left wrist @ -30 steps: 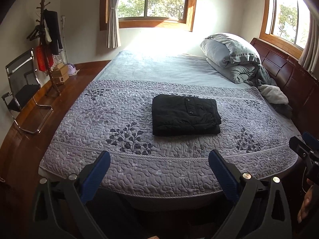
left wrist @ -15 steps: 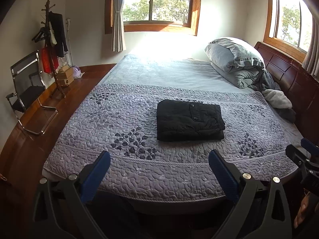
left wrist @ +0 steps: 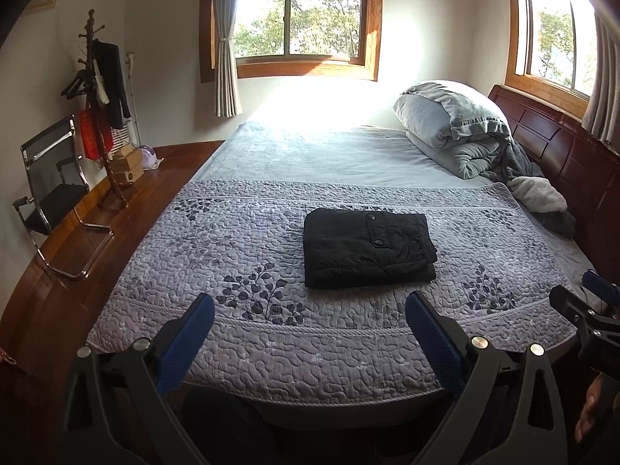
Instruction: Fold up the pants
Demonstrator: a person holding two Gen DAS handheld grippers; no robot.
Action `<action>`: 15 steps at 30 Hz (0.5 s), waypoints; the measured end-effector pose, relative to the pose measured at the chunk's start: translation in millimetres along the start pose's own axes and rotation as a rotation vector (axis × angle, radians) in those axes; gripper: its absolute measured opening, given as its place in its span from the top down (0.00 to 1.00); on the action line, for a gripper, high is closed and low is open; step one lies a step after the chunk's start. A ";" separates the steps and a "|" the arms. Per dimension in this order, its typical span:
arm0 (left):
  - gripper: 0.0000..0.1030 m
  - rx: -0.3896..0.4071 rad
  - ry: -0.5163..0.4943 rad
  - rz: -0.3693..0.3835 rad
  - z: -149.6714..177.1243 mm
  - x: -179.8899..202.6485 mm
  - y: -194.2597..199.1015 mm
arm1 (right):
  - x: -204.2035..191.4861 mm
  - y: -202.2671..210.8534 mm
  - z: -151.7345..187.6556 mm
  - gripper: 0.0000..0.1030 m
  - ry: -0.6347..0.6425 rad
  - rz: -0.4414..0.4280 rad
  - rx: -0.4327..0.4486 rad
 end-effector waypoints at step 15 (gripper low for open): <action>0.03 -0.001 -0.003 -0.027 -0.8 -7.1 2.3 | -3.4 1.2 -3.1 0.03 0.003 -0.001 0.009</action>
Point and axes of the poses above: each gripper's, at about its wrist camera, not at the fingertips, and y roughly against the way its jaws point, x to its right, z to its underside, the point moved 8 cm from there along -y, roughly the way its jaws point, and after that the axes turned 11 degrees about -y, right-handed, at the moved point
